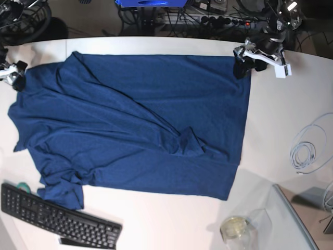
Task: Layout the t-shirt on the table in an organized manner, then fold the t-shirt properly
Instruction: 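Grasp the shirt corners with both grippers and pull them apart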
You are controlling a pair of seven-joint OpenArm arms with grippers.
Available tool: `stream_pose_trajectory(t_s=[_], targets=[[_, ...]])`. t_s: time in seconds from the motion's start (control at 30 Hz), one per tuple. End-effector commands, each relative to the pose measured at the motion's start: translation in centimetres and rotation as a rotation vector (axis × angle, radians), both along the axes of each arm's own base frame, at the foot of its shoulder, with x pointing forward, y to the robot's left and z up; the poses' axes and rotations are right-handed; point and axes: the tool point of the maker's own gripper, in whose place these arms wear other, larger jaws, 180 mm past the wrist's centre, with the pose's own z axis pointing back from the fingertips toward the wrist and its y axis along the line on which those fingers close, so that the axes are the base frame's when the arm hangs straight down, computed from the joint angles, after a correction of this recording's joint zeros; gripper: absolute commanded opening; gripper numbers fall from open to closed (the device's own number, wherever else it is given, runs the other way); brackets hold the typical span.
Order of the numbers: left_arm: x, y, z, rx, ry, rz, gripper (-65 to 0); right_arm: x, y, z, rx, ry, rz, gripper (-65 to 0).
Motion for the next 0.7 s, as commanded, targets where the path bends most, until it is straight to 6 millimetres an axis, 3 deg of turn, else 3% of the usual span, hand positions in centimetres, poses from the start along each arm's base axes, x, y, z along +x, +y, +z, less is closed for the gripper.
stream_pose_trajectory(t_s=[0.0, 0.1, 0.23, 0.33, 0.67], targets=[[-0.6, -0.3, -0.2, -0.002, 0.024, -0.018, -20.7, 0.4, -1.0, 1.2, -0.026, -0.043, -0.012, -16.4], [-0.6, -0.7, -0.3, -0.007, 0.027, -0.027, -33.9, 0.0, -0.8, 0.5, -0.009, -0.027, -0.017, -16.2], [-0.5, -0.6, -0.1, -0.004, 0.021, -0.028, -53.5, -1.6, 0.8, -3.1, 0.110, 0.068, -0.018, -16.2], [-0.6, -0.3, -0.1, 0.001, 0.022, -0.026, -65.0, -2.2, 1.5, -4.3, 0.152, 0.093, -0.024, -16.4], [-0.9, -0.1, -0.1, 0.006, 0.031, -0.028, -65.0, -2.5, 2.7, -6.6, 0.239, 0.122, -0.034, -16.8]])
